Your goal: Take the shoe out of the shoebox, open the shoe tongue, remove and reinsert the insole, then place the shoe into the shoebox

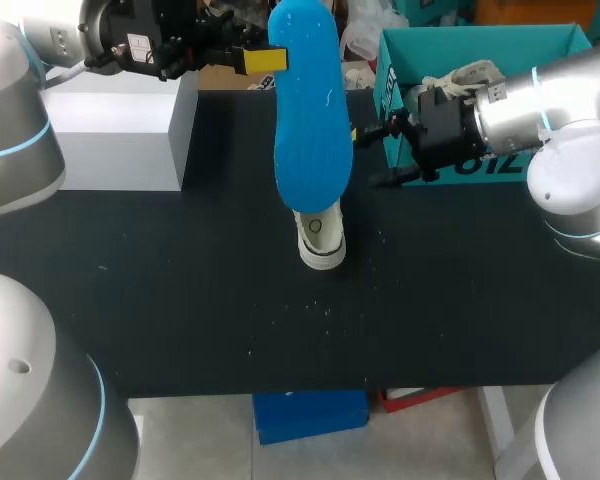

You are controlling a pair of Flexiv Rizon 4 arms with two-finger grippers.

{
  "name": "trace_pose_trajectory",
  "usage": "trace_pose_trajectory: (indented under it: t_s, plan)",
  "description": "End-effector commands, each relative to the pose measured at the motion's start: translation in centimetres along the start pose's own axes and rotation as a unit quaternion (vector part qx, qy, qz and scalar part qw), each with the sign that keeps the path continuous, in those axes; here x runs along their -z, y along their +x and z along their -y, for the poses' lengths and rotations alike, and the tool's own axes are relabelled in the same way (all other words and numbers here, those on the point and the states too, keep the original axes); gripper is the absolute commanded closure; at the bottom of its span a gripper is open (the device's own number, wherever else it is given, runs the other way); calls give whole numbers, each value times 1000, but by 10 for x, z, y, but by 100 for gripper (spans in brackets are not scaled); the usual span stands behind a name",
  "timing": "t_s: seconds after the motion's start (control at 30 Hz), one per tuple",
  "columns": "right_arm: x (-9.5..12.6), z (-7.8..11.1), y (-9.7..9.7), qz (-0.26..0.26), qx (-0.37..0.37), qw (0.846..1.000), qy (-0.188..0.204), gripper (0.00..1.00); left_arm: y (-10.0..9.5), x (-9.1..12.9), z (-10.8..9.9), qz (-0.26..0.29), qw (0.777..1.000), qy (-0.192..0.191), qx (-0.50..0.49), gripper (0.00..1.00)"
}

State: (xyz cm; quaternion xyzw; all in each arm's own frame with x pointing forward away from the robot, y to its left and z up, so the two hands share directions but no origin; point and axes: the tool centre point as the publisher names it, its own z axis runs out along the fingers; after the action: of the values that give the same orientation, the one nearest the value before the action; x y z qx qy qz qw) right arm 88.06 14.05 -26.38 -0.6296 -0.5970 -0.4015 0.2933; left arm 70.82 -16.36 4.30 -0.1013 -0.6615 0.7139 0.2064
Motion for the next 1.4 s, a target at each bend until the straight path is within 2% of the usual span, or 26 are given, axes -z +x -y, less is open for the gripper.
trace_pose_trajectory:
  t_s: [0.03,0.07,0.13,0.2,0.23,0.3,0.43,0.47,1.03,1.1,1.13,1.2,1.23,1.4]
  plan:
    - [3,3,-4,-82,-9,997,2,0,0,-1,-1,1,1000,0,-1,100]
    - [3,3,-4,-82,-9,997,2,0,0,-1,-1,1,1000,0,-1,100]
    - [3,3,-4,-82,-9,997,2,0,2,-4,-1,30,996,-54,-67,100]
    - [3,3,-4,-82,-9,997,2,0,10,-9,-1,48,979,-113,-160,100]
    - [3,3,-4,-82,-9,997,2,0,16,-14,-5,53,964,-160,-205,100]
    - [3,3,-4,-82,-9,997,2,0,22,-21,-14,65,946,-205,-241,100]
    - [3,3,-4,-82,-9,997,2,0,27,-29,-43,71,940,-238,-234,100]
    - [3,3,-4,-82,-9,997,2,0,28,-30,-50,67,943,-238,-222,100]
    - [3,3,-4,-82,-9,997,2,0,28,-30,-50,67,943,-238,-222,100]
    - [3,3,-4,-82,-9,997,2,0,41,-40,-55,47,918,-252,-302,100]
    - [3,3,-4,-82,-9,997,2,0,45,-41,-62,35,911,-245,-329,100]
    - [3,3,-4,-82,-9,997,2,0,49,-39,-82,39,897,-262,-354,100]
    - [3,3,-4,-82,-9,997,2,0,51,-37,-91,37,895,-251,-366,100]
    - [3,3,-4,-82,-9,997,2,0,59,-32,-117,26,867,-257,-425,100]
